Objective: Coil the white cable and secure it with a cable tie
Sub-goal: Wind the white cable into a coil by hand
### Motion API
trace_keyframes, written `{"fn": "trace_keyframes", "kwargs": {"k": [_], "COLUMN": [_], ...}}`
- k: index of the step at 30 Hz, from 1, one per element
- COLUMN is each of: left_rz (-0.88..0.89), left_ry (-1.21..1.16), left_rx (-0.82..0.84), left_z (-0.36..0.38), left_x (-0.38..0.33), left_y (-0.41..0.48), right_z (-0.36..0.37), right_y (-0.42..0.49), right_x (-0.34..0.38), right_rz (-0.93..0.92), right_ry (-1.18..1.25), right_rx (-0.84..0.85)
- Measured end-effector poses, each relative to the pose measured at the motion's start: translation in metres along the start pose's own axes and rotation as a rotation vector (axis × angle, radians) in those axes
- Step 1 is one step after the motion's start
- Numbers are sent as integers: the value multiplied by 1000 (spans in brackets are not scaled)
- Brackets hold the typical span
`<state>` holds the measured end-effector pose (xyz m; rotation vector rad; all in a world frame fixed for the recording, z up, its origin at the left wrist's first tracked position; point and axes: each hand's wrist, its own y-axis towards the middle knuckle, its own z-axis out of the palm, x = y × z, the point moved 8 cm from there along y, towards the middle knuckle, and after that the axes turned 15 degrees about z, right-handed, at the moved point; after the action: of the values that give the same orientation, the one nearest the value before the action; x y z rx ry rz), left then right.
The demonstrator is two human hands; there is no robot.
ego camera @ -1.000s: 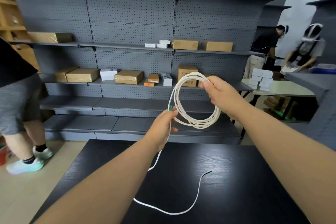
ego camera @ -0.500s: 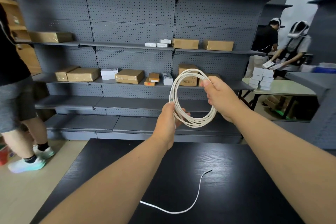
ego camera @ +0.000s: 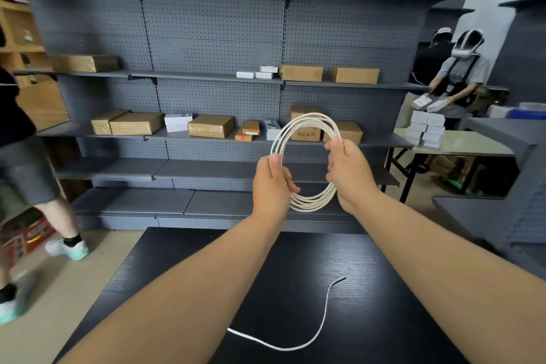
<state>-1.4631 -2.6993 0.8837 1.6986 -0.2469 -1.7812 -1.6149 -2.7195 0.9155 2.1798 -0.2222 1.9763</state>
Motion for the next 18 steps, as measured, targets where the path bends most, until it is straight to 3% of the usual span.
{"fn": "trace_keyframes", "kwargs": {"k": [4, 10, 15, 18], "left_rz": [85, 281, 355, 374], "left_ry": [217, 630, 824, 884], "left_rx": [106, 350, 619, 729], "left_z": [-8, -11, -1, 4], "left_x": [-9, -29, -36, -37], "left_y": [15, 39, 38, 33], "right_z": [6, 20, 3, 11], "right_y": [-7, -13, -7, -13], "right_x": [-22, -47, -16, 5], "right_rz": [128, 270, -2, -160], "right_ry": [119, 174, -178, -428], "right_rx": [24, 278, 148, 267]}}
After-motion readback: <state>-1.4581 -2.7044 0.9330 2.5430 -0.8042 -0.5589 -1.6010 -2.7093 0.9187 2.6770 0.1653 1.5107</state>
